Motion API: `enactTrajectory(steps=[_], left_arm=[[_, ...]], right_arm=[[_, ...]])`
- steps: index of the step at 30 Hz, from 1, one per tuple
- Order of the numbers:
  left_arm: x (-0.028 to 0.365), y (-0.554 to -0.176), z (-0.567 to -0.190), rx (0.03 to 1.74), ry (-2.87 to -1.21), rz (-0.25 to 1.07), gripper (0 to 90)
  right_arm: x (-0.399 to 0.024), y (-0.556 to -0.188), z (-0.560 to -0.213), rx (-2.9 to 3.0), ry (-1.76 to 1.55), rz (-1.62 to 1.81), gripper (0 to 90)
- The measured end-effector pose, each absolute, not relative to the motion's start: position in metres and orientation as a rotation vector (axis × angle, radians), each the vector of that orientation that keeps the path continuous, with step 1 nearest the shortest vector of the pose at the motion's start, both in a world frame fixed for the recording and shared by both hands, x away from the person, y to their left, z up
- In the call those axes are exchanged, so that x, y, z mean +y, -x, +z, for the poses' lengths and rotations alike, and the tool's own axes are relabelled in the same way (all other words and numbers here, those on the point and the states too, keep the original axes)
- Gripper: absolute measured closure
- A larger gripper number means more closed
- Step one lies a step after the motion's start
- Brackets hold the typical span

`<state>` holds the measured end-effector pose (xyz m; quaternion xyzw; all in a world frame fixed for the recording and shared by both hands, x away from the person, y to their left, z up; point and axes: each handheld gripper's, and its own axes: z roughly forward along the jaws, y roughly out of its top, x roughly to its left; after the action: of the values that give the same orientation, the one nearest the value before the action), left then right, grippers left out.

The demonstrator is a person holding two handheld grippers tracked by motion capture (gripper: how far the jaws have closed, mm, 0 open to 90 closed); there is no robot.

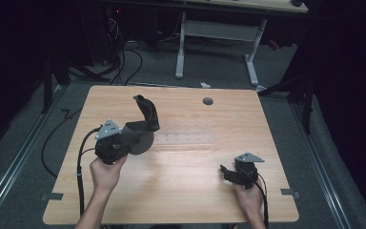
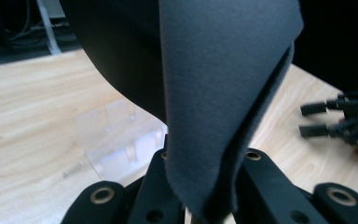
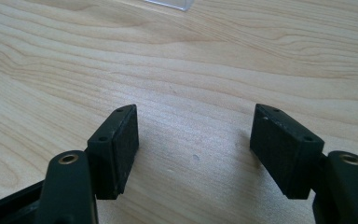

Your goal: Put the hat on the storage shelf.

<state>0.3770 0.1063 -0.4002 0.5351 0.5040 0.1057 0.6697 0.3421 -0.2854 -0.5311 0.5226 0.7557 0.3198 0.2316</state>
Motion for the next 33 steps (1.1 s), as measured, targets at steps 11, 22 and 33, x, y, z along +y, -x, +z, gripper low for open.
enactTrajectory(steps=[11,22,33], left_arm=[[0.112,-0.403,-0.398,1.171,-1.14,0.288,85.6],[0.107,-0.423,-0.41,1.206,-1.132,0.346,85.6],[0.101,-0.434,-0.42,1.225,-1.141,0.409,85.6]], right_arm=[[-0.285,-0.342,-0.531,2.08,-1.438,0.88,32.1],[-0.285,-0.342,-0.531,2.082,-1.435,0.879,31.7],[-0.285,-0.342,-0.531,2.082,-1.435,0.878,31.7]])
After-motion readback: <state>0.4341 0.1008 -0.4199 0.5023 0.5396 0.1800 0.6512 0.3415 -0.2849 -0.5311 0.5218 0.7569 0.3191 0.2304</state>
